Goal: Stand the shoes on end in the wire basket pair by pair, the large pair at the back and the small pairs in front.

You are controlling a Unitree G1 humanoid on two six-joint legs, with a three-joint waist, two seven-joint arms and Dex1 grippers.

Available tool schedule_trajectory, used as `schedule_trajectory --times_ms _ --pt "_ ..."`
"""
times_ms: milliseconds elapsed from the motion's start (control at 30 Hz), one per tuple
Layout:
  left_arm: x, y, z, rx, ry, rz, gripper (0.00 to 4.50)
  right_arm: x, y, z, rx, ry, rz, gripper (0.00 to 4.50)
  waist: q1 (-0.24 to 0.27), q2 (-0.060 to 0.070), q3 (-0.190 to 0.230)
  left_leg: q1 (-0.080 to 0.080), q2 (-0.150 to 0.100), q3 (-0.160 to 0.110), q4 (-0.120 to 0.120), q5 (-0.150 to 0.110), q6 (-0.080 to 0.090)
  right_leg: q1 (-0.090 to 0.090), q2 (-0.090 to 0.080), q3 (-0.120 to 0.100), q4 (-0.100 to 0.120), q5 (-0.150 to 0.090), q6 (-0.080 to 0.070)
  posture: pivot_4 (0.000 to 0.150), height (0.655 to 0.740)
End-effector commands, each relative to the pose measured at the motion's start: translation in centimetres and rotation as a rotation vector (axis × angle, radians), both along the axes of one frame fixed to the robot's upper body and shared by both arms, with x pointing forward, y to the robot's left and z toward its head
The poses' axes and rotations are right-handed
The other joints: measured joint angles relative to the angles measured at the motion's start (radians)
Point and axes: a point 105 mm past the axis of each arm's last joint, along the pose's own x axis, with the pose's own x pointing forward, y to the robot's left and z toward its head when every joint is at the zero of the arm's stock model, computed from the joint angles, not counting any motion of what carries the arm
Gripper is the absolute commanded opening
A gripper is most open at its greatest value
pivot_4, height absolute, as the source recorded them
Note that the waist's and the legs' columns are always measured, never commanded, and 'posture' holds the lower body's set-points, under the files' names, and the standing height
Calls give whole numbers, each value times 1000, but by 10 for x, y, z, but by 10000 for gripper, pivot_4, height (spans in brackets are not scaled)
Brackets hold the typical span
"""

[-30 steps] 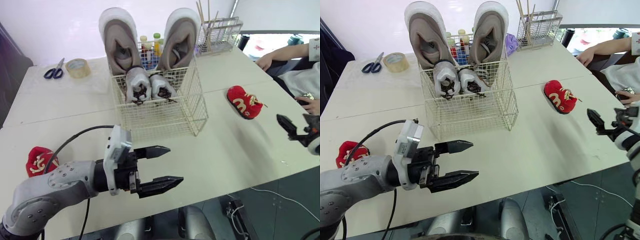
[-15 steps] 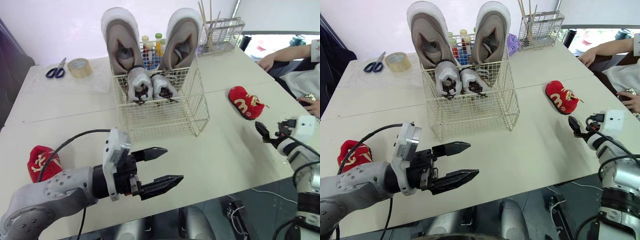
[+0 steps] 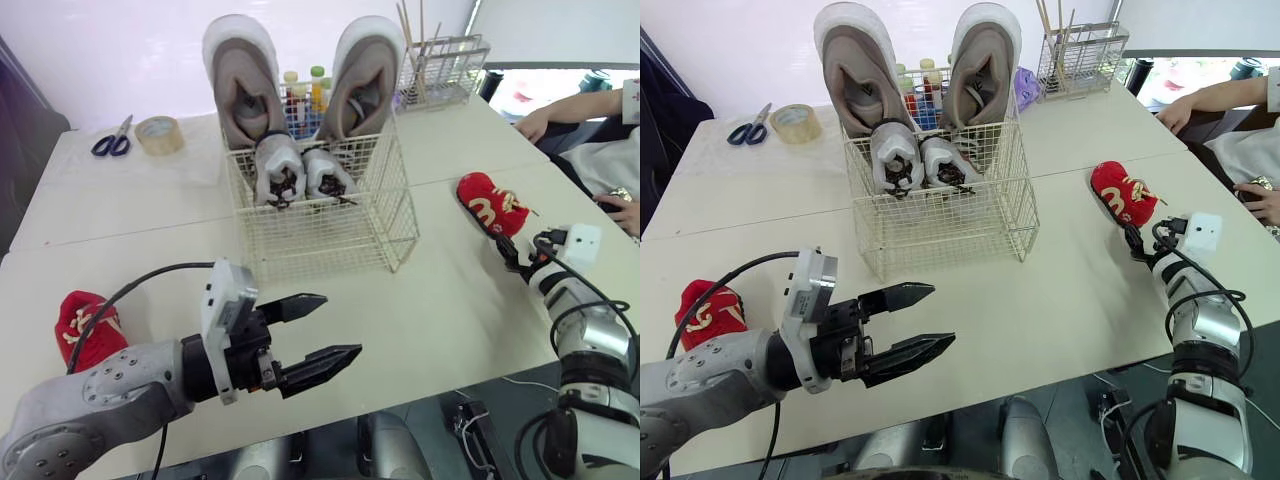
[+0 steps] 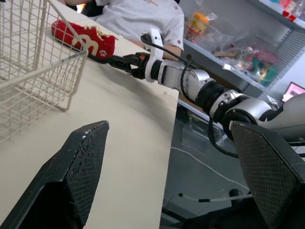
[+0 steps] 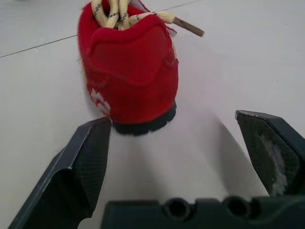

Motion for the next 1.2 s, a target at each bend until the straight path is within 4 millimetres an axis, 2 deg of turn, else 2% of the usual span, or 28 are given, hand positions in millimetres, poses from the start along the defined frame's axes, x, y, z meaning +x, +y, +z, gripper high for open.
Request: schedule_trajectory --times_ms 33,367,567,1033,1067,1133,1200 --pt "-3 -1 5 -7 -31 -8 42560 12 1 10 0 -50 -1 45000 0 0 0 0 0 0 0 0 0 0 0 0 0 0 0 1500 7400" --pt "-2 2 0 15 -30 22 42560 31 9 14 67 -85 18 45000 -3 0 0 0 0 0 0 0 0 0 0 0 0 0 0 1500 7400" --pt "-2 3 -4 38 -30 34 42560 44 23 29 146 -137 91 45000 -8 0 0 0 0 0 0 0 0 0 0 0 0 0 0 1500 7400" --pt "2 8 -13 85 -35 61 42560 48 28 13 106 -49 45 45000 -23 0 0 0 0 0 0 0 0 0 0 0 0 0 0 1500 7400" --pt "2 9 -13 85 -36 62 45000 49 29 14 105 -53 42 39785 -23 0 0 0 0 0 0 0 0 0 0 0 0 0 0 1500 7400" --pt "2 10 -14 87 -36 65 45000 50 30 16 102 -59 43 33827 -23 0 0 0 0 0 -1 0 0 0 0 0 0 0 0 1500 7400" --pt "2 11 -14 92 -38 69 45000 50 30 15 100 -55 40 23338 -24 0 0 0 0 0 -1 0 0 0 0 0 0 0 0 1500 7400"
